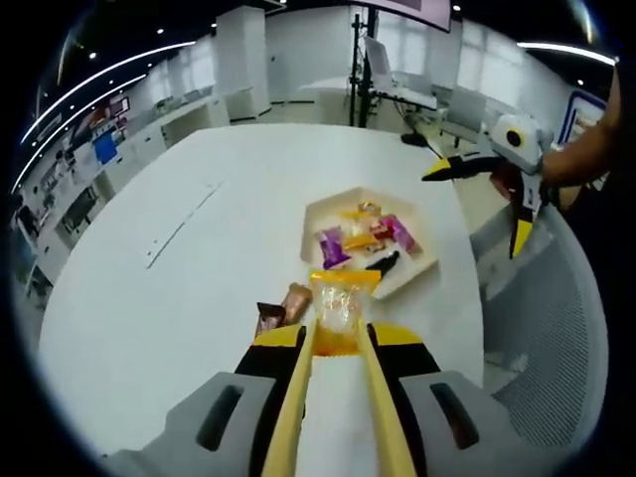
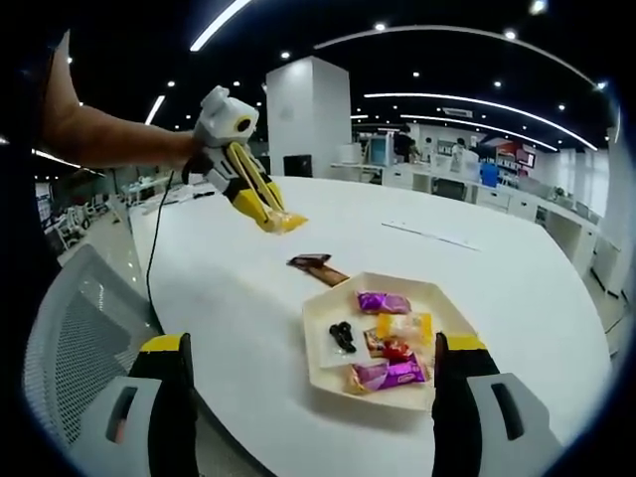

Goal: Place the target food into the container with the food tongs after gripping and lifting it, then release it inside without dropping or visibly crushing the food.

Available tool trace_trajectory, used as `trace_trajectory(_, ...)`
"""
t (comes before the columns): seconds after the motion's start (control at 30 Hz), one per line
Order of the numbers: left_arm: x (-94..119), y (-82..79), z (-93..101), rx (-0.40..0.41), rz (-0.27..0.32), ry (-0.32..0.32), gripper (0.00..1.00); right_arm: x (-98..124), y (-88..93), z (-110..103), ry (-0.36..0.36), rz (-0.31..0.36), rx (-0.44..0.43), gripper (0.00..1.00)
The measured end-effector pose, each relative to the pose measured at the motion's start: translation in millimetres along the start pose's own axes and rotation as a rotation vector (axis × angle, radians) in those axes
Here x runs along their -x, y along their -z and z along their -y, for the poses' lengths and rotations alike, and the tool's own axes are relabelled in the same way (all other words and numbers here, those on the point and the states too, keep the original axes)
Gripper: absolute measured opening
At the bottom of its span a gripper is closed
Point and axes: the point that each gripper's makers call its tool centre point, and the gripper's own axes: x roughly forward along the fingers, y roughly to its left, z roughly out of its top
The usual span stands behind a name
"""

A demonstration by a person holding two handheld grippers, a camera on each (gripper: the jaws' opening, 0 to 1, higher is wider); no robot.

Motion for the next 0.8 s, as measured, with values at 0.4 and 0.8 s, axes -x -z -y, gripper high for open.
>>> trace_trajectory(0.4,-18.4,-13.7,6.1,-0.035,0.002,0.029,0.21,-0.3,0.1,-0.9,-0.002,-0.003,0.003,0.99)
trace_trajectory(0.8,-43.4,-32.0,12.1,-0.067,0.000,0.056,0.21,0.3,-0.4,1.3,0.006,0.002,-0.003,0.98)
